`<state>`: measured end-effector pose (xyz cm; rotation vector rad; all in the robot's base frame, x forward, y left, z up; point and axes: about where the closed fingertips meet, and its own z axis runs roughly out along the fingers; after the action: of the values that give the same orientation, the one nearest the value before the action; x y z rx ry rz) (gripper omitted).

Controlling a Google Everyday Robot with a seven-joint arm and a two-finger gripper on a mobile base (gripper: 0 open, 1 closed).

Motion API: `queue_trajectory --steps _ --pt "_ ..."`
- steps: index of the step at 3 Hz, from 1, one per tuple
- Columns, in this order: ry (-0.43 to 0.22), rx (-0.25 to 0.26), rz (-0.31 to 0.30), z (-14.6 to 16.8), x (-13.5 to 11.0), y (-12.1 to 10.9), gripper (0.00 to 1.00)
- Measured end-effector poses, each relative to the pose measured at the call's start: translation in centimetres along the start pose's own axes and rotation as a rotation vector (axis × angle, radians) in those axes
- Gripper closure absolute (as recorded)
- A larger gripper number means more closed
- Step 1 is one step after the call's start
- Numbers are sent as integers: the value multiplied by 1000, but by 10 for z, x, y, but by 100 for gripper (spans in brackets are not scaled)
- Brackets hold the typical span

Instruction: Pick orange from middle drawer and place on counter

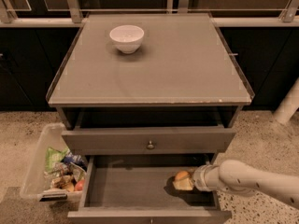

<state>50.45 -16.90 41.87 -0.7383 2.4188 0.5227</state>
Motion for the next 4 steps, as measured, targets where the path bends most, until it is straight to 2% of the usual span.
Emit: queue_trajectory --steps 1,2,3,4 --pt "-22 30 51 -18 10 7 100" --pt "-26 105 47 -56 3 20 100" --pt "-40 174 -28 -111 -24 29 100" --pt "-45 168 -114 -149 -44 42 100"
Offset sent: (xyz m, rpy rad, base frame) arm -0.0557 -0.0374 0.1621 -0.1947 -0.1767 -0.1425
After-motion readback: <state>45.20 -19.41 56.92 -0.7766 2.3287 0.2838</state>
